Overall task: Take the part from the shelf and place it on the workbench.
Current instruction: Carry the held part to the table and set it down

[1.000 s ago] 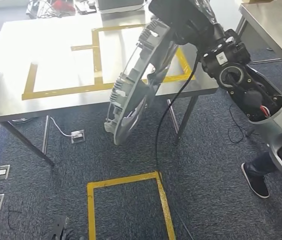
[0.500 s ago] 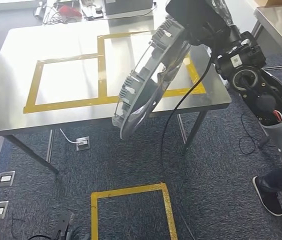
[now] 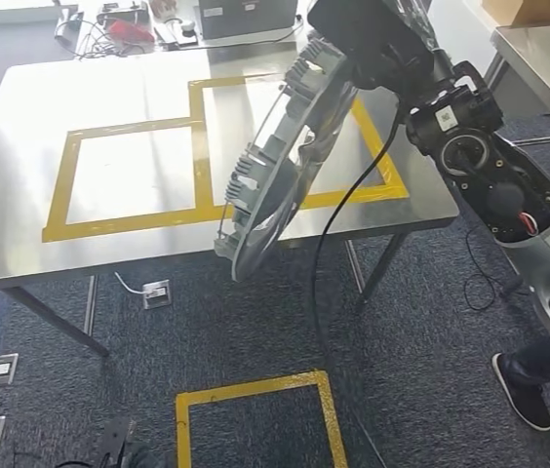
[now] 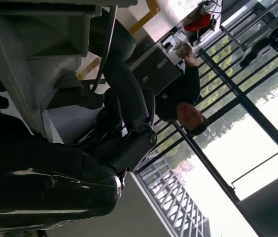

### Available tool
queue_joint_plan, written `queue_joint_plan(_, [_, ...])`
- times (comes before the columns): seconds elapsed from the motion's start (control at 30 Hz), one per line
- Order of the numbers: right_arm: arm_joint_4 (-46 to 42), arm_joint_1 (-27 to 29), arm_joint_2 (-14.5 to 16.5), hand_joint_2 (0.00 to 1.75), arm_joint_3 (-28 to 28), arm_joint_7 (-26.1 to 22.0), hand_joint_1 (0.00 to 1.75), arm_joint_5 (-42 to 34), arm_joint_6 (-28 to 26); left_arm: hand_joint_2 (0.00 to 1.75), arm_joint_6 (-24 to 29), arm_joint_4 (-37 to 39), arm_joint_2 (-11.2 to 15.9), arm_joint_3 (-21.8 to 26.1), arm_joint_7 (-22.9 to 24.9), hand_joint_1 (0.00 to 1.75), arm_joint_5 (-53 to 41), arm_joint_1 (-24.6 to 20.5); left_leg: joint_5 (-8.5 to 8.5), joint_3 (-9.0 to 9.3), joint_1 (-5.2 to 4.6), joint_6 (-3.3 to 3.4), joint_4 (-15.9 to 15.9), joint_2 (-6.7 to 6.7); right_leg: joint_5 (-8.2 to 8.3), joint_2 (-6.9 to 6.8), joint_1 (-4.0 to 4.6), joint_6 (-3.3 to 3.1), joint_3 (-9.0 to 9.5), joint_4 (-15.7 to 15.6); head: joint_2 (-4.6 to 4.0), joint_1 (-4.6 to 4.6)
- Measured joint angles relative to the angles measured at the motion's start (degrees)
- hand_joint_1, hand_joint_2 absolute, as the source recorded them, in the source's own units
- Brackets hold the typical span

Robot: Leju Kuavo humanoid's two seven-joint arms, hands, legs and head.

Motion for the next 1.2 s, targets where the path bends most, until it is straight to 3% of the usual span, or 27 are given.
queue_joint_plan(0.03, [-0.1, -0.1, 0.0, 1.75, -0.1, 0.0, 1.75, 0.0, 0.0, 1.75, 0.0, 0.0, 0.0, 0.0, 0.0, 0.0, 0.0, -0.1, -0.2, 0.38, 0.07, 0.29, -0.2, 0.0, -1.63, -0.15, -0.01, 0.17, -1.54, 3.3, 0.0, 0.23])
queue_joint_plan(0.1, [-0.1, -0.1, 0.0, 1.75, -0.2, 0.0, 1.75, 0.0, 0.0, 1.75, 0.0, 0.0, 0.0, 0.0, 0.0, 0.0, 0.0, -0.1, -0.71, 0.85, 0.0, 0.72, -0.2, -0.03, -4.93, -0.27, 0.07, 0.39, -6.42, 12.2, 0.0, 0.77])
queue_joint_plan(0.13, [-0.1, 0.1, 0.0, 1.75, -0.2, 0.0, 1.75, 0.0, 0.0, 1.75, 0.0, 0.0, 0.0, 0.0, 0.0, 0.0, 0.0, 0.0, -1.0, 1.11, -0.02, 0.78, -0.1, -0.06, -5.47, -0.28, 0.06, 0.47, -8.59, 15.4, 0.01, 0.97])
queue_joint_plan(0.17, [-0.1, 0.2, 0.0, 1.75, -0.2, 0.0, 1.75, 0.0, 0.0, 1.75, 0.0, 0.0, -0.1, 0.0, 0.0, 0.0, 0.0, 0.0, -1.33, 1.41, -0.03, 0.77, 0.0, -0.09, -4.73, -0.3, 0.05, 0.5, -9.79, 16.4, 0.01, 1.15])
queue_joint_plan(0.2, [-0.2, 0.3, 0.0, 1.75, -0.2, 0.0, 1.75, 0.0, 0.0, 1.75, 0.0, 0.0, -0.1, 0.0, 0.0, 0.0, 0.0, 0.1, -1.69, 1.77, -0.03, 0.7, 0.1, -0.15, -2.75, -0.33, 0.04, 0.47, -9.82, 15.0, 0.0, 1.35])
queue_joint_plan(0.27, [-0.2, 0.3, 0.0, 1.75, -0.3, 0.0, 1.75, 0.0, 0.0, 1.75, 0.0, 0.0, -0.1, 0.0, 0.0, 0.0, 0.0, 0.1, -2.52, 2.56, -0.02, 0.43, 0.5, -0.27, 2.88, -0.41, 0.05, 0.2, -7.33, 7.2, -0.01, 1.78])
queue_joint_plan(0.3, [-0.2, 0.1, 0.0, 1.75, -0.4, 0.0, 1.75, 0.0, 0.0, 1.75, 0.0, 0.0, -0.1, 0.0, 0.0, 0.0, 0.0, 0.0, -2.89, 2.79, -0.12, 0.23, 0.8, -0.34, 4.81, -0.43, 0.19, 0.03, -5.86, 3.4, -0.01, 1.88])
queue_joint_plan(0.33, [-0.3, 0.0, 0.0, 1.75, -0.5, 0.0, 1.75, 0.0, 0.0, 1.75, 0.0, 0.0, -0.2, 0.0, 0.0, 0.0, 0.0, 0.0, -3.15, 2.83, -0.2, 0.02, 1.0, -0.37, 5.7, -0.43, 0.33, -0.22, -4.82, 0.7, -0.01, 1.9])
queue_joint_plan(0.4, [-0.3, -0.1, 0.0, 1.75, -0.5, 0.0, 1.75, 0.0, 0.0, 1.75, 0.0, 0.0, -0.1, 0.0, 0.0, 0.0, 0.0, 0.0, -3.35, 2.67, -0.35, -0.38, 1.2, -0.39, 5.43, -0.33, 0.6, -0.67, -4.17, -0.7, 0.0, 1.62])
queue_joint_plan(0.5, [-0.4, -0.3, 0.0, 1.75, -0.6, 0.0, 1.75, 0.0, 0.0, 1.75, 0.0, 0.0, 0.0, 0.0, 0.0, 0.0, 0.0, -0.1, -3.96, 2.38, -0.46, -1.17, 2.3, -0.25, 5.23, -0.29, 0.25, -1.22, -3.75, -1.1, 0.01, 0.98])
queue_joint_plan(0.53, [-0.4, -0.3, 0.0, 1.75, -0.6, -0.1, 1.75, 0.0, 0.0, 1.75, 0.1, 0.0, 0.0, 0.0, 0.0, 0.0, 0.0, -0.1, -3.55, 2.08, -0.49, -1.05, 2.8, -0.2, 5.14, -0.32, 0.21, -1.27, -3.58, -1.1, 0.01, 0.66])
queue_joint_plan(0.63, [-0.5, -0.4, 0.0, 1.75, -0.6, -0.2, 1.75, 0.0, 0.0, 1.75, 0.3, 0.0, 0.1, 0.0, 0.0, 0.0, 0.0, 0.0, -2.53, 2.09, -0.43, 0.61, 2.9, -0.07, 4.91, -0.27, 0.62, -1.26, -3.56, -0.9, 0.0, 0.06])
queue_joint_plan(0.67, [-0.6, -0.5, 0.0, 1.75, -0.6, -0.2, 1.75, 0.0, 0.0, 1.75, 0.3, 0.0, 0.1, 0.0, 0.0, 0.0, 0.0, 0.0, -2.92, 2.43, -0.39, 0.83, 2.6, -0.01, 4.88, -0.24, 0.72, -1.33, -3.6, -0.9, 0.01, 0.08])
queue_joint_plan(0.87, [-0.7, -0.7, 0.1, 1.75, -0.5, -0.2, 1.75, -0.2, 0.2, 1.75, 0.3, 0.0, 0.1, 0.0, -0.2, 0.0, 0.1, 0.1, -3.79, 3.22, -0.24, 0.14, 1.0, 0.08, 4.76, -0.41, 0.85, -1.53, -3.65, -0.9, 0.0, -0.02])
queue_joint_plan(0.93, [-0.5, -1.3, 0.4, 1.75, -0.2, -0.3, 1.75, -0.5, 0.8, 1.75, 0.3, 0.0, 0.1, 0.0, -0.5, 0.0, 0.3, 0.2, -3.81, 3.34, -0.34, 0.42, 0.7, 0.07, 4.9, -0.51, 0.71, -1.28, -3.46, -1.4, 0.01, -0.11])
queue_joint_plan(1.0, [-0.2, -2.1, 0.8, 1.75, 0.0, -0.7, 1.75, -0.8, 1.4, 1.75, 0.3, 0.0, -0.1, 0.0, -0.8, 0.0, 0.5, 0.2, -3.19, 4.64, 0.13, 0.68, -1.5, 0.12, 4.8, -0.58, 0.77, -0.93, -3.2, -1.8, 0.01, -0.12])
queue_joint_plan(1.07, [0.3, -3.0, 1.0, 1.75, 0.4, -1.0, 1.75, -0.9, 1.5, 1.75, 0.2, 0.0, -0.3, 0.0, -0.8, 0.0, 0.5, 0.3, -2.45, 6.24, 0.73, 0.56, -3.7, 0.23, 2.96, -0.53, 0.81, -0.56, -4.73, 1.8, 0.0, 0.13])
queue_joint_plan(1.13, [0.7, -3.5, 1.0, 1.75, 1.0, -1.2, 1.75, -0.9, 1.3, 1.75, -0.1, 0.0, -0.5, 0.0, -0.6, 0.0, 0.4, 0.3, -2.58, 6.97, 0.97, 0.3, -4.2, 0.31, -0.02, -0.48, 0.37, 0.1, -8.69, 9.6, 0.0, 0.51])
queue_joint_plan(1.17, [0.9, -3.5, 1.0, 1.75, 1.2, -1.1, 1.75, -0.9, 1.1, 1.75, -0.4, 0.0, -0.6, 0.0, -0.4, 0.0, 0.3, 0.3, -2.84, 7.2, 1.18, 0.04, -4.0, 0.29, -0.67, -0.49, 0.04, 0.51, -10.5, 12.6, 0.0, 0.69])
queue_joint_plan(1.2, [1.1, -3.3, 1.0, 1.75, 1.5, -1.0, 1.75, -0.9, 1.0, 1.75, -0.7, 0.0, -0.8, 0.0, -0.2, 0.0, 0.2, 0.3, -3.23, 7.44, 1.47, -0.3, -3.8, 0.25, -0.27, -0.52, -0.35, 0.98, -11.51, 13.8, 0.01, 0.81])
